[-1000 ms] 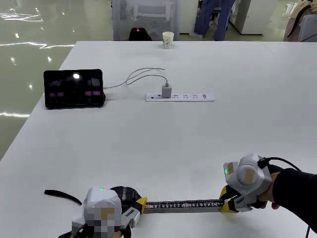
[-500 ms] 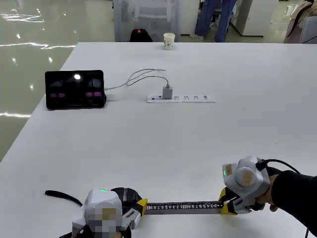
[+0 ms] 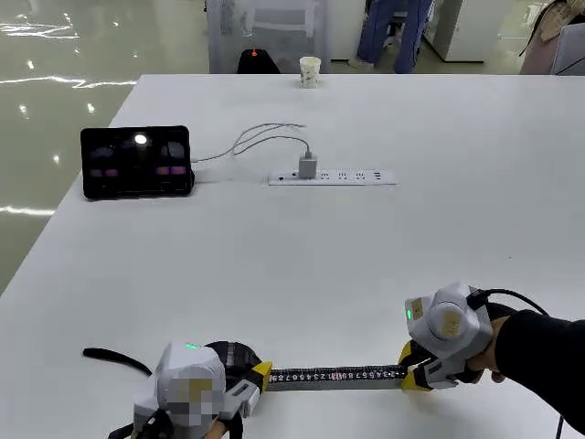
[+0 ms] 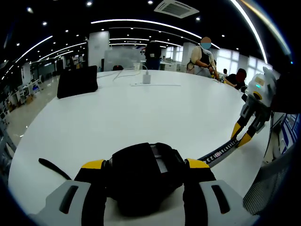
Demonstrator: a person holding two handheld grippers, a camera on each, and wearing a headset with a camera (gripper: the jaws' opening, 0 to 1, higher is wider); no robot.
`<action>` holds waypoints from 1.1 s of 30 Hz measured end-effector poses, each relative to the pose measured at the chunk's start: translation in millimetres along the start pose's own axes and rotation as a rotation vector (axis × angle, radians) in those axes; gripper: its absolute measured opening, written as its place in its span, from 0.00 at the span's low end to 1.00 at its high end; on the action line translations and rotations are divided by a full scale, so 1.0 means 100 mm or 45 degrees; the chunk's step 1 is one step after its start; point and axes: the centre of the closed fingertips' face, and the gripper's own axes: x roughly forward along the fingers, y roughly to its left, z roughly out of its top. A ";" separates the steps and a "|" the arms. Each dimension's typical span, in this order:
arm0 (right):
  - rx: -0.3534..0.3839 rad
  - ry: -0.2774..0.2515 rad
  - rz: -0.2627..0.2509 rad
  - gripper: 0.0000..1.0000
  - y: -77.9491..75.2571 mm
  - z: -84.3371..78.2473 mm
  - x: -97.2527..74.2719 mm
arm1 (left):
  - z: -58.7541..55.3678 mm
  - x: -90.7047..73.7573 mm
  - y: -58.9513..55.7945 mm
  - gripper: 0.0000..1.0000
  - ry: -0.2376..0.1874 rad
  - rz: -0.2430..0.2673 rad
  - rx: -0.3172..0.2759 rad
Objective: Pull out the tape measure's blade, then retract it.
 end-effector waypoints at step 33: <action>0.005 -0.023 -0.003 0.11 0.02 0.15 0.05 | -0.01 -0.01 0.01 0.61 0.003 0.002 0.004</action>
